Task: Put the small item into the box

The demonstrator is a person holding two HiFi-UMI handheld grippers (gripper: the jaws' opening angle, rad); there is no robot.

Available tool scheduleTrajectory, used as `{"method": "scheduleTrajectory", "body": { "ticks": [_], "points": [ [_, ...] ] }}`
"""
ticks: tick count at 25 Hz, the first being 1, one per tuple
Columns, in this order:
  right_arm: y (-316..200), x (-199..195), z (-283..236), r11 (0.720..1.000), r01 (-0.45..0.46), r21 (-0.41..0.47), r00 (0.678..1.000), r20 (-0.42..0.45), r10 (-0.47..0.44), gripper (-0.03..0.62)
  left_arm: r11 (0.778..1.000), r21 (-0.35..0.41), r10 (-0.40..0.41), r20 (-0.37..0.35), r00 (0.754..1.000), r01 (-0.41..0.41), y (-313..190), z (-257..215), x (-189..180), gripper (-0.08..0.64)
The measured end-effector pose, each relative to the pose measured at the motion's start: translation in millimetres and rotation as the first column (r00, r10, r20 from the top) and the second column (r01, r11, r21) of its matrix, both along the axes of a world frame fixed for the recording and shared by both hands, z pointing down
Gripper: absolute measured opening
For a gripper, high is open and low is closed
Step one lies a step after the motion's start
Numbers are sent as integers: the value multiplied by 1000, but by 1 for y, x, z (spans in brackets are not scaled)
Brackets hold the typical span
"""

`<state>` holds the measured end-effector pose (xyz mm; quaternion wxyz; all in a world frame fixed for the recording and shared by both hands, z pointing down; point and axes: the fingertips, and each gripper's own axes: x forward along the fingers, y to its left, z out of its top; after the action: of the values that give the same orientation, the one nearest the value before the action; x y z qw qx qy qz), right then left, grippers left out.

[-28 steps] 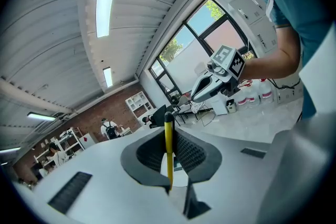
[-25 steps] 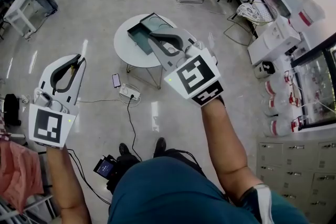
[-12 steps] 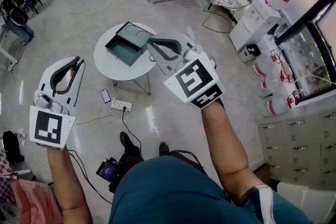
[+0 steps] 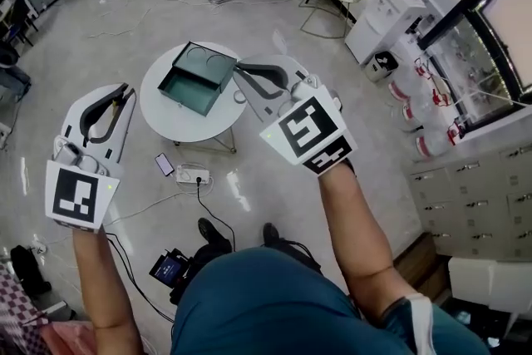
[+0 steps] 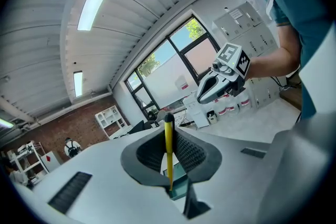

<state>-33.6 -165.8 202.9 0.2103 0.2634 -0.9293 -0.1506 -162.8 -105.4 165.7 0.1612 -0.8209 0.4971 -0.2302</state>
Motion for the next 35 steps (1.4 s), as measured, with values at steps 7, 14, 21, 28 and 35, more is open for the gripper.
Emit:
{"method": "scheduleTrajectory", "body": {
  "ticks": [7,14,21,28,35],
  "points": [
    [-29,-47,5,997,-71,-10,997,-28,71,38,997,-14,77,-27,997,-78,-38,11,-50,49],
    [-47,-93,2,993,-121,-11,991,-53,120,38,991,-11,132,-56,990,-133,-64,9,-97,49],
    [-69,-124,13,994,-110,-17,991,-75,108,38,992,1,126,-70,990,-126,-86,16,-128,49],
    [-132,-169,21,1000,4,-25,998,-62,-5,38,1000,-2,29,-46,999,-29,-135,23,-165,49],
    [-214,-197,28,989,139,-55,989,-43,-142,38,995,-28,-100,-37,994,99,-195,21,-178,49]
  ]
}}
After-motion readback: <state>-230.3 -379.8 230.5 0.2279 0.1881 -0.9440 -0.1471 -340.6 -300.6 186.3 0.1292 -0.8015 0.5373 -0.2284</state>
